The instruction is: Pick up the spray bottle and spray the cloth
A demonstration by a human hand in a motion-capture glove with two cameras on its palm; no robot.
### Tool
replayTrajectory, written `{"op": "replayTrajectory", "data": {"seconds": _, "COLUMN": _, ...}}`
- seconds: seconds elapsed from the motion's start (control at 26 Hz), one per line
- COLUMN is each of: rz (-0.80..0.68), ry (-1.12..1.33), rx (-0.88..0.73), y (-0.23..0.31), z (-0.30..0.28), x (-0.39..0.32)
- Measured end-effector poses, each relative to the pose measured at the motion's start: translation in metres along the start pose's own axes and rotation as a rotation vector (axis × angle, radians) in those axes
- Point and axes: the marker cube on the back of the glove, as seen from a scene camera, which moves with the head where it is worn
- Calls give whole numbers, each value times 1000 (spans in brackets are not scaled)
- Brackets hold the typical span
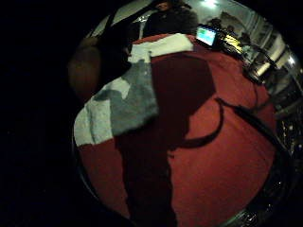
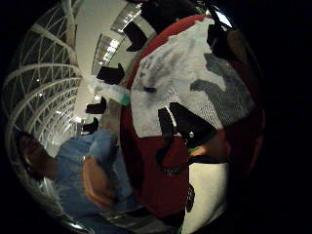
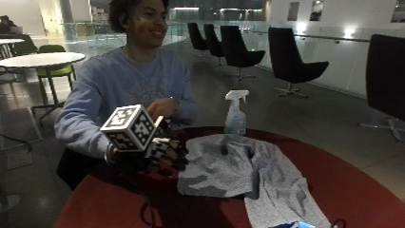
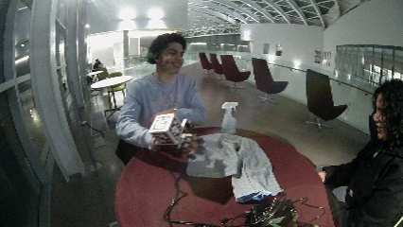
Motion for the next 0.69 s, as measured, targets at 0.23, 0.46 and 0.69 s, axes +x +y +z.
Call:
{"op": "replayTrajectory", "data": {"seconds": 0.23, "rz": 62, "ry": 129, "rx": -3, "y": 33, "z": -34, "x": 51}}
{"op": "replayTrajectory", "data": {"seconds": 0.46, "rz": 59, "ry": 196, "rx": -1, "y": 44, "z": -45, "x": 57}}
{"op": "replayTrajectory", "data": {"seconds": 0.69, "rz": 36, "ry": 200, "rx": 17, "y": 37, "z": -52, "x": 57}}
